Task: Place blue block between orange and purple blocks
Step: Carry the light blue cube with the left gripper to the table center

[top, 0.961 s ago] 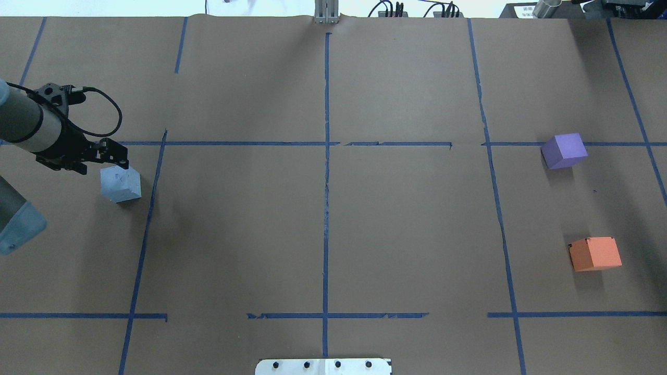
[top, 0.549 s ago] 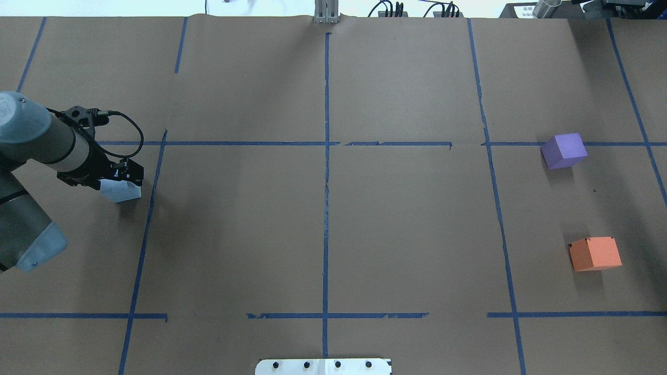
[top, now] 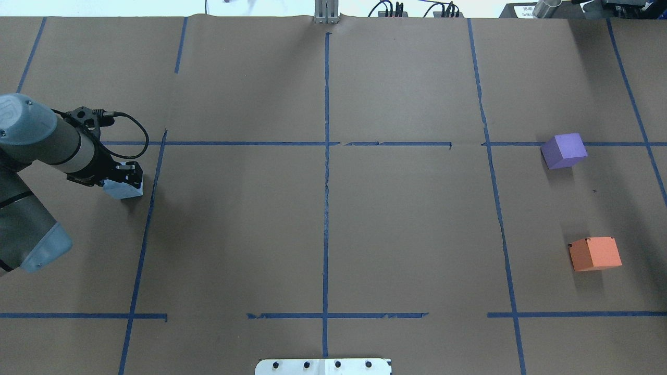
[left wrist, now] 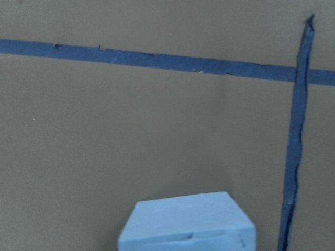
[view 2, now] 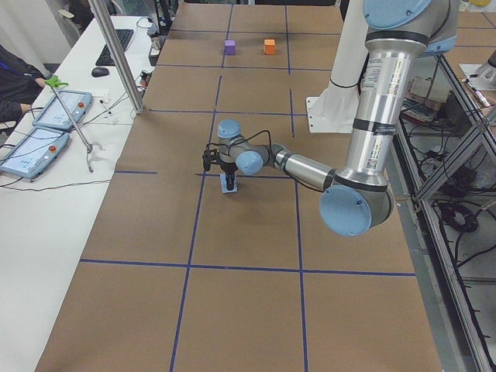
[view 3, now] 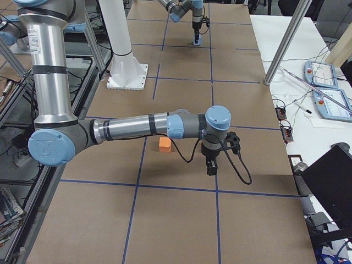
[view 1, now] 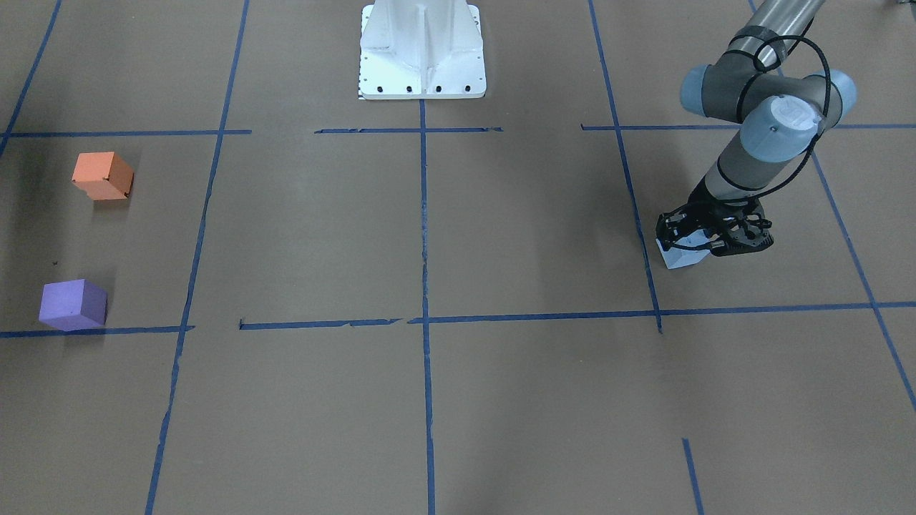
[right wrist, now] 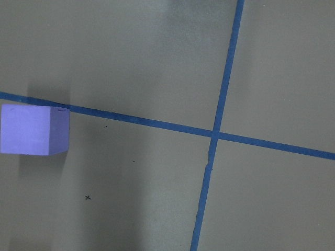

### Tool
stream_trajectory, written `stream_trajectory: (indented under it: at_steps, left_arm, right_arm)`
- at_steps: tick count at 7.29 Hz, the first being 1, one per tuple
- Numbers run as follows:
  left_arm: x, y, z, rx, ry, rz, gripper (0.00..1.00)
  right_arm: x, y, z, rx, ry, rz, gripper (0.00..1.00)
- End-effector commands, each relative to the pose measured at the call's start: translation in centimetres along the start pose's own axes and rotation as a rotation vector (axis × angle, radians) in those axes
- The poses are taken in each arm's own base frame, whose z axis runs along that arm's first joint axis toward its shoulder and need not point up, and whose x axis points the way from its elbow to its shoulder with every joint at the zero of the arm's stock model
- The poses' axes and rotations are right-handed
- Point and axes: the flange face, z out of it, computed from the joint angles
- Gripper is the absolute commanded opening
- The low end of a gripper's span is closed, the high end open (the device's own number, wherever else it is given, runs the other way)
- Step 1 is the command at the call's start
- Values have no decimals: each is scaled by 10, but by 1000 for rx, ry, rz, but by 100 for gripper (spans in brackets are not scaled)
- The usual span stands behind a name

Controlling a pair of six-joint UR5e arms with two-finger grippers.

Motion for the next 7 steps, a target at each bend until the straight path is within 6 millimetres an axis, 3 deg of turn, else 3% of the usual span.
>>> stream_trajectory:
  at_steps: [1,2,3,5,6,7]
  left_arm:
    - [75,-26,-44,106,90,55,16]
    - [125,-36,-62,133,140,89,16]
    - [171,-26,-64,104,146,117,16]
    - [282,20,-55,52,70,137,17]
    - [345,48,-40,85,68,72,21]
    - [399,60,-31,78,66,68,21]
  right_arm:
    - [0,0,0,0,0,0,100]
    - [0,1,0,0,0,-1,100]
    - [0,1,0,-1,0,1,100]
    - [0,1,0,-1,0,1,100]
    - [1,2,1,-2,0,2,100]
    - [1,2,1,-2,0,2,100]
